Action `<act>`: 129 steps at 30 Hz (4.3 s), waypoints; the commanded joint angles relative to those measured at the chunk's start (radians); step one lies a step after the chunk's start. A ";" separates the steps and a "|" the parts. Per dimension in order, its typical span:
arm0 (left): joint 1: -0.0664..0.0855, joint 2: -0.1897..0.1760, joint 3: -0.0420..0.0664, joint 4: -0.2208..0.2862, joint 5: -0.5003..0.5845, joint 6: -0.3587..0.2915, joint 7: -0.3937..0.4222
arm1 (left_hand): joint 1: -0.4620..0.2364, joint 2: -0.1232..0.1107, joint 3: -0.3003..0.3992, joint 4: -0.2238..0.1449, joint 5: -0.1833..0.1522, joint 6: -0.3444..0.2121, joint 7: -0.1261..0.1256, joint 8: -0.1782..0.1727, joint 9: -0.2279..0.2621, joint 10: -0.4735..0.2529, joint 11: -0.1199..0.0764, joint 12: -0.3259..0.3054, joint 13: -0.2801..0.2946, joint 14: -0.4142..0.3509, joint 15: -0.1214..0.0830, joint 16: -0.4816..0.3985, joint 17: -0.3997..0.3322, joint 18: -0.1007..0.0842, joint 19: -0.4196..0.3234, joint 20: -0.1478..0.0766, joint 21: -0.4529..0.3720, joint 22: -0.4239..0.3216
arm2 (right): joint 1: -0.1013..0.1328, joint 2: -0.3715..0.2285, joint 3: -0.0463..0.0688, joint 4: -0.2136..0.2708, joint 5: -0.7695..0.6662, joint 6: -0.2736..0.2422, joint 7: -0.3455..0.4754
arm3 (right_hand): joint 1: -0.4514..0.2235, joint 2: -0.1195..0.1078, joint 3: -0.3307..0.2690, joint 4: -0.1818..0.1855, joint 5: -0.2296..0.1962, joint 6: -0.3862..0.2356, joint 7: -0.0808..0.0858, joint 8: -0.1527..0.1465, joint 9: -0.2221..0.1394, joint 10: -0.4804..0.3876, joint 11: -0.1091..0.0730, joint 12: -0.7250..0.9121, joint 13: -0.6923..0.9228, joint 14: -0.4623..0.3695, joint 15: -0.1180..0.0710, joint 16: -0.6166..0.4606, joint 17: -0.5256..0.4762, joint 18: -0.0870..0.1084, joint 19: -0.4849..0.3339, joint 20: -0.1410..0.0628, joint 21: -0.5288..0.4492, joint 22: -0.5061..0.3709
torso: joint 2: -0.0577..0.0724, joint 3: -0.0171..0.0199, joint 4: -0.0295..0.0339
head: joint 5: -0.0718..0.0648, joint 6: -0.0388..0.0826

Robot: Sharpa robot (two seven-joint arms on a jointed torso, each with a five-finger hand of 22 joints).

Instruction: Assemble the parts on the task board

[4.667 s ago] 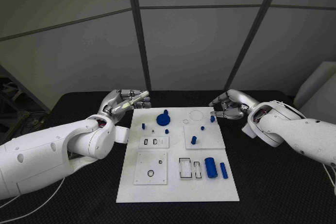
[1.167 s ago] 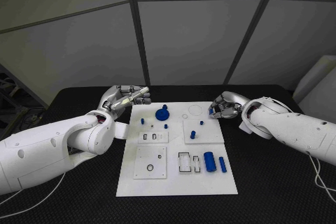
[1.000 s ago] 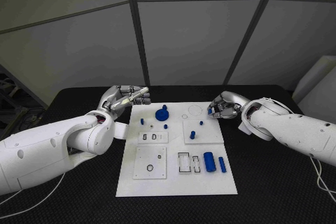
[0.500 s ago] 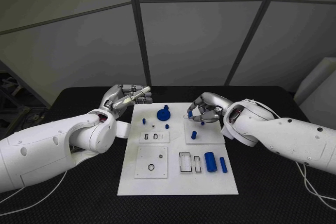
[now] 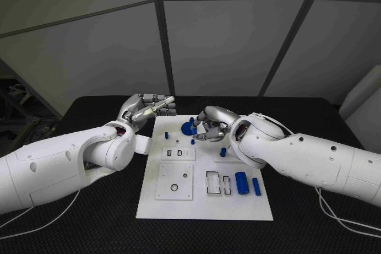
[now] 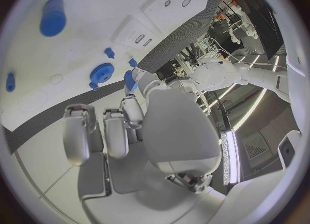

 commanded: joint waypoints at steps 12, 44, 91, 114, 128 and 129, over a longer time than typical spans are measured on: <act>0.003 0.004 0.001 0.001 -0.007 0.003 0.004 | -0.007 0.002 0.005 -0.001 -0.005 -0.007 -0.001 -0.004 -0.001 -0.008 0.001 -0.004 -0.001 -0.002 0.002 -0.003 0.001 -0.017 -0.003 0.000 0.000 -0.001 | -0.006 0.072 -0.038 -0.027 -0.038 0.038 -0.075 | -0.011 -0.002 0.008 0.001 0.006 -0.005 0.009 -0.001 0.012 -0.010 0.000 -0.011 -0.004 0.081 0.001 0.001 0.164 0.001 0.027 -0.004 0.001 0.168 | 0.000 0.0010 -0.0001 | 0.012 -0.010; 0.004 0.007 0.001 0.000 -0.007 0.001 0.004 | -0.006 0.002 0.006 -0.002 -0.005 -0.008 -0.001 -0.004 -0.001 -0.009 0.002 -0.004 -0.001 -0.003 0.002 -0.005 0.001 -0.017 -0.004 0.000 -0.001 -0.001 | -0.020 0.113 -0.073 -0.059 -0.040 0.087 -0.071 | -0.021 -0.007 0.009 0.004 0.009 -0.011 0.012 -0.002 0.011 -0.012 0.002 -0.012 -0.004 0.081 0.003 0.002 0.166 0.001 0.027 -0.002 0.001 0.168 | 0.000 0.0014 -0.0021 | 0.023 -0.026; 0.004 0.008 0.001 -0.002 -0.007 0.002 0.004 | -0.007 0.001 0.007 -0.002 -0.005 -0.009 0.001 -0.004 -0.001 -0.011 0.003 -0.004 -0.001 -0.004 0.003 -0.007 0.002 -0.017 -0.005 0.001 -0.002 -0.002 | -0.022 0.126 -0.074 -0.085 -0.064 0.156 -0.078 | -0.051 -0.047 0.017 0.006 0.001 -0.079 0.037 -0.037 -0.004 -0.047 0.024 -0.040 -0.031 0.081 0.021 0.001 0.166 0.004 0.017 0.014 -0.006 0.158 | -0.001 0.0016 -0.0028 | 0.021 -0.038; 0.004 0.008 0.001 -0.005 -0.007 0.002 0.003 | -0.007 0.001 0.007 -0.002 -0.005 -0.009 0.001 -0.004 -0.001 -0.011 0.003 -0.004 -0.001 -0.004 0.003 -0.007 0.002 -0.017 -0.005 0.001 -0.002 -0.002 | -0.022 0.127 -0.074 -0.086 -0.066 0.155 -0.076 | -0.064 -0.069 0.014 0.009 -0.015 -0.134 0.054 -0.067 -0.018 -0.076 0.040 -0.058 -0.052 0.083 0.036 0.005 0.174 0.007 0.010 0.029 -0.012 0.150 | -0.001 0.0017 -0.0027 | 0.019 -0.041; 0.004 0.008 0.001 -0.006 -0.007 0.004 0.002 | -0.007 0.001 0.007 -0.002 -0.005 -0.009 0.001 -0.004 -0.001 -0.011 0.003 -0.004 -0.001 -0.004 0.003 -0.007 0.002 -0.017 -0.005 0.001 -0.002 -0.002 | -0.022 0.126 -0.074 -0.084 -0.066 0.101 -0.056 | -0.066 -0.088 -0.007 0.015 -0.043 -0.222 0.070 -0.098 -0.041 -0.128 0.056 -0.095 -0.101 0.081 0.050 0.003 0.171 0.008 0.004 0.042 -0.016 0.145 | -0.001 0.0017 -0.0024 | 0.018 -0.041; 0.004 0.008 0.001 -0.006 -0.007 0.004 0.002 | -0.007 0.001 0.007 -0.002 -0.005 -0.009 0.001 -0.004 -0.001 -0.011 0.003 -0.004 -0.001 -0.004 0.003 -0.007 0.002 -0.017 -0.005 0.001 -0.002 -0.002 | -0.022 0.125 -0.074 -0.083 -0.066 0.091 -0.052 | -0.065 -0.089 -0.010 0.016 -0.045 -0.226 0.070 -0.098 -0.042 -0.131 0.057 -0.097 -0.104 0.081 0.050 0.003 0.170 0.008 0.003 0.043 -0.017 0.144 | -0.001 0.0018 -0.0024 | 0.018 -0.041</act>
